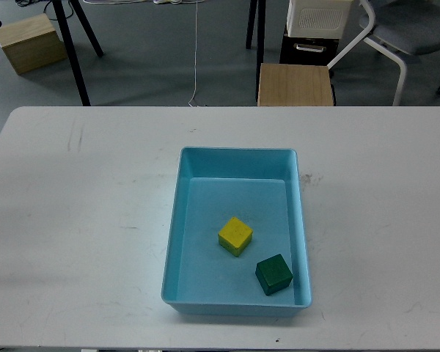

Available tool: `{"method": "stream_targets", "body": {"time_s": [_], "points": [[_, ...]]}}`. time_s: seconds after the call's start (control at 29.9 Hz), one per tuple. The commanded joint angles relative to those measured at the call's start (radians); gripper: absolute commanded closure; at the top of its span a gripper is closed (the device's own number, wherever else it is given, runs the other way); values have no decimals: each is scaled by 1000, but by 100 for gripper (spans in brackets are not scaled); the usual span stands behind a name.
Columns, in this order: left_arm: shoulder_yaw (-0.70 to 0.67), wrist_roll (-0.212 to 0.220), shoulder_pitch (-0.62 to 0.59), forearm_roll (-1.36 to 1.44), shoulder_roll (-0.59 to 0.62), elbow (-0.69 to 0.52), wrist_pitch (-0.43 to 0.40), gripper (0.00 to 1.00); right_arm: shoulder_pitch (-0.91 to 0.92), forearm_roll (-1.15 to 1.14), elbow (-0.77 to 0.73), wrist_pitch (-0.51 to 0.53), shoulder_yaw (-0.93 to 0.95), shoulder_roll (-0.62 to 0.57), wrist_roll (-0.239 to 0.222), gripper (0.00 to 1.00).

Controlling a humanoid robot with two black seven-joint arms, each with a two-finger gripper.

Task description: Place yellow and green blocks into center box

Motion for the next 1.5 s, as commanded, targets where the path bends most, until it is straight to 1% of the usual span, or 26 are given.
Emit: {"method": "stream_targets", "body": {"time_s": [0.0, 0.1, 0.17, 0.23, 0.33, 0.4, 0.43, 0.47, 0.53, 0.6, 0.64, 0.67, 0.7, 0.77, 0.87, 0.94, 1.07, 1.17, 1.3, 1.4, 1.47], "points": [[0, 0, 19, -76, -52, -1, 9, 1, -8, 355, -12, 1, -1, 79, -14, 1], [-15, -2, 42, -145, -86, 1, 13, 1, -32, 569, -36, -1, 0, 156, -16, 1], [-58, 0, 77, -200, -104, 2, 12, 1, -35, 685, -44, -1, 0, 191, -16, 1], [-119, 3, 126, -237, -129, 2, 12, 1, -37, 768, -53, 13, 2, 220, -16, 1], [-239, 12, 215, -248, -202, 2, 13, 1, -49, 868, -99, 22, 9, 277, -18, 1], [-325, 39, 276, -248, -258, 2, 15, 1, -63, 963, -131, 45, 19, 319, -19, 1], [-374, 67, 303, -250, -290, 5, 27, 1, -78, 1014, -154, 65, 23, 342, -21, 1], [-426, 104, 324, -250, -327, 8, 53, 1, -92, 1061, -179, 83, 34, 372, -22, 1], [-538, 188, 356, -248, -402, 10, 129, 0, -120, 1103, -207, 97, 68, 418, -22, 1], [-651, 317, 373, -248, -483, 17, 238, 0, -156, 1102, -219, 105, 117, 452, -28, 1], [-678, 366, 372, -248, -505, 18, 280, 0, -173, 1099, -230, 110, 138, 463, -39, 1], [-690, 407, 370, -248, -520, 18, 315, 0, -196, 1097, -250, 114, 166, 475, -54, 1], [-692, 421, 369, -248, -525, 16, 331, 0, -216, 1097, -268, 119, 190, 492, -67, 1], [-692, 428, 372, -248, -532, 11, 325, 0, -270, 1093, -303, 143, 253, 541, -91, 1], [-690, 428, 375, -247, -557, 8, 312, 0, -342, 1070, -349, 192, 339, 593, -113, 1], [-689, 426, 376, -244, -569, 5, 291, 0, -389, 1016, -359, 249, 381, 621, -114, 1], [-669, 422, 378, -241, -594, 10, 214, 0, -451, 800, -415, 393, 456, 720, -110, 1], [-631, 420, 375, -236, -606, 13, 205, 0, -485, 694, -454, 396, 503, 767, -105, 1], [-585, 425, 375, -196, -605, 8, 188, 0, -538, 609, -449, 396, 551, 767, -103, 1], [-510, 425, 373, -152, -595, -2, 159, 0, -575, 597, -435, 396, 583, 761, -99, 1], [-459, 425, 370, -135, -580, -4, 125, 0, -591, 594, -425, 396, 602, 761, -85, 1]]}}
